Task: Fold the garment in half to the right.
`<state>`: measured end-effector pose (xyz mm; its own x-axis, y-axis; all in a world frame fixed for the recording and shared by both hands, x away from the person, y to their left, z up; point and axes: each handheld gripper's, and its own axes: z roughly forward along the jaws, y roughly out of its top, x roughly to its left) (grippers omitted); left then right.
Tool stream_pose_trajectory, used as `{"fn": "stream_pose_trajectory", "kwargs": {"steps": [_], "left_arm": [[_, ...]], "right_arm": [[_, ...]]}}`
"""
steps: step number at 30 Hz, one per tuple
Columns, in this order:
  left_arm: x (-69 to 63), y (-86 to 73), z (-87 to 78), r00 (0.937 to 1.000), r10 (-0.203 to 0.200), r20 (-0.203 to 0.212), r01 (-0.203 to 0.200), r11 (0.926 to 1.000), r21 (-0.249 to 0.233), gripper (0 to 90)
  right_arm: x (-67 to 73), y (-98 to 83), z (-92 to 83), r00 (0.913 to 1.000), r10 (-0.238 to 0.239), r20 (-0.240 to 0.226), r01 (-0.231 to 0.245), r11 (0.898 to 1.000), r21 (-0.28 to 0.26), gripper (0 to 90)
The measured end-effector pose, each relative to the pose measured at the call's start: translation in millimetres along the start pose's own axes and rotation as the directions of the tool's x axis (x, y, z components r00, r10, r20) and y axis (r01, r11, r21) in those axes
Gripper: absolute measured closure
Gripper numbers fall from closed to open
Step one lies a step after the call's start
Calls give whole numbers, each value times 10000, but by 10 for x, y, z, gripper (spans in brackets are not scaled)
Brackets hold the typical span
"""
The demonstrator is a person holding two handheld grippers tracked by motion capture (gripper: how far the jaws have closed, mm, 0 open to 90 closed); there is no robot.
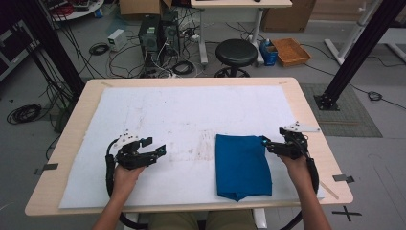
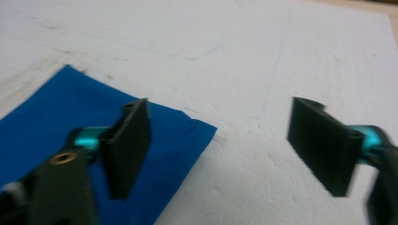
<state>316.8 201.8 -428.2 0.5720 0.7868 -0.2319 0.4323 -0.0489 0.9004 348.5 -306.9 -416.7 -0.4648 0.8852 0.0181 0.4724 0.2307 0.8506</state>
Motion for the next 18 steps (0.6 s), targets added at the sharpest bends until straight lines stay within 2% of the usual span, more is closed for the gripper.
{"fn": "stream_pose_trajectory", "kwargs": {"steps": [1, 2, 3, 4, 7, 11, 14, 18], "left_arm": [[0, 0, 0, 10000, 0, 0, 0, 10000, 0, 245], [16, 15, -32, 10000, 57, 21, -57, 9998, -186, 231], [16, 15, -32, 10000, 57, 21, -57, 9998, -186, 231], [11, 25, -62, 9998, 198, 29, -197, 9992, -355, 230], [-3, 41, -103, 9990, 449, 52, -446, 9979, -477, 231], [-7, 42, -126, 9978, 642, 158, -632, 9962, -605, 231], [-12, 39, -131, 9971, 739, 171, -726, 9952, -650, 231], [2, 43, -140, 9967, 788, 186, -773, 9944, -726, 231]], "right_arm": [[0, 0, 0, 10000, 0, 0, 0, 10000, 0, 197], [-11, -44, -105, 9972, -646, -383, 636, 9976, -285, 197], [-11, -44, -105, 9972, -646, -383, 636, 9976, -285, 197], [-29, -103, -205, 9928, -1071, -540, 1043, 9931, -531, 197], [-58, -168, -355, 9934, -997, -574, 950, 9923, -793, 197], [-89, -172, -503, 9952, -939, -275, 906, 9906, -1025, 197], [-128, -201, -559, 9968, -789, -138, 769, 9910, -1092, 197], [-166, -263, -585, 9984, -567, -13, 563, 9942, -918, 197]]}}
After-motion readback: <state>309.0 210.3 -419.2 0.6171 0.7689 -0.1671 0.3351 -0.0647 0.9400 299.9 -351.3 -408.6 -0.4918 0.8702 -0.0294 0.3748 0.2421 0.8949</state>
